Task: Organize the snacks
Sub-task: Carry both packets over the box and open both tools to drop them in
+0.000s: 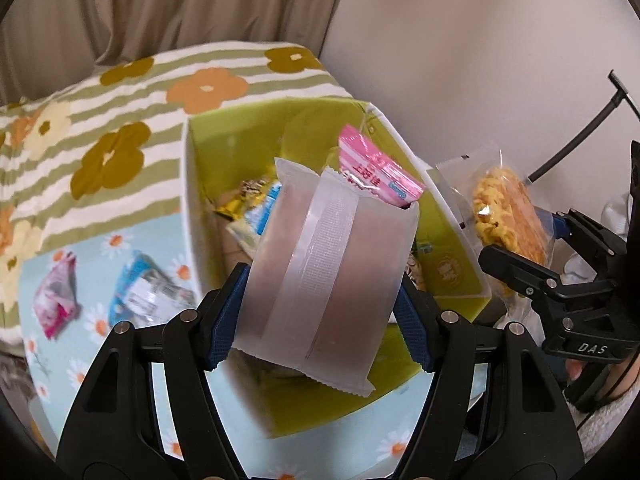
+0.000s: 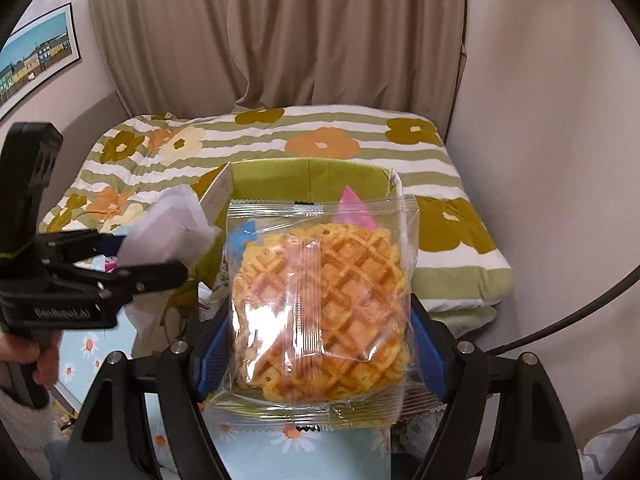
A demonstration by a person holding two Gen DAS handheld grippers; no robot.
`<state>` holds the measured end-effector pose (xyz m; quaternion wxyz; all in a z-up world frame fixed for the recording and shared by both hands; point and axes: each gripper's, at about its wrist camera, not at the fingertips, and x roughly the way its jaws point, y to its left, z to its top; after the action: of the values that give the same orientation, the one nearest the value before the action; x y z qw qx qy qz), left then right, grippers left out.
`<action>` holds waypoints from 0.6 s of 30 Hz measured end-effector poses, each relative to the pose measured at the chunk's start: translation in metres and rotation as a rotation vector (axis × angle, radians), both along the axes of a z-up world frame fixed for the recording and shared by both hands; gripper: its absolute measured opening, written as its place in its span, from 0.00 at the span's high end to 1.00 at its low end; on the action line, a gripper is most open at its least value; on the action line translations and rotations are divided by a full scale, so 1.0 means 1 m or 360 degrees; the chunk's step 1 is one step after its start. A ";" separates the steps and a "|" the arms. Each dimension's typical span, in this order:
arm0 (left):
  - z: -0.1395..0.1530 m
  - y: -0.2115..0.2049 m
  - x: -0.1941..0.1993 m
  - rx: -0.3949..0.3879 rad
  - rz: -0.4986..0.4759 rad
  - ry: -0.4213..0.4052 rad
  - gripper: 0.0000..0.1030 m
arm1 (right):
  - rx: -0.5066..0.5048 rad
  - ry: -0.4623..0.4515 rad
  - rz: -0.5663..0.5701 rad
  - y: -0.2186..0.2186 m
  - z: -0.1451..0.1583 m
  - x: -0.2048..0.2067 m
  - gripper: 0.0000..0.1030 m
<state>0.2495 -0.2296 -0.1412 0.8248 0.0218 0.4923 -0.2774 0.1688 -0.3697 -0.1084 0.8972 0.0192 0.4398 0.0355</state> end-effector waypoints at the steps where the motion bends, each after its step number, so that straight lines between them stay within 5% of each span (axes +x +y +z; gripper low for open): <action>1: -0.002 -0.004 -0.001 0.0012 0.0005 0.0002 0.36 | 0.0013 0.0010 0.0011 -0.003 -0.002 0.001 0.28; 7: -0.011 -0.021 -0.009 0.0105 0.0011 -0.0031 0.33 | 0.0083 0.0030 0.0038 -0.013 -0.011 0.006 0.28; 10: -0.007 -0.019 -0.007 0.0172 0.0039 -0.0092 0.00 | 0.0099 0.0047 0.0058 -0.014 -0.014 0.009 0.28; 18: -0.019 0.008 -0.018 0.0228 0.0097 -0.0041 0.00 | 0.0133 0.0092 0.0063 -0.020 -0.023 0.012 0.28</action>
<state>0.2315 -0.2219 -0.1599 0.8354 0.0694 0.5006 -0.2159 0.1809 -0.3898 -0.1314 0.8817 0.0489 0.4639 0.0711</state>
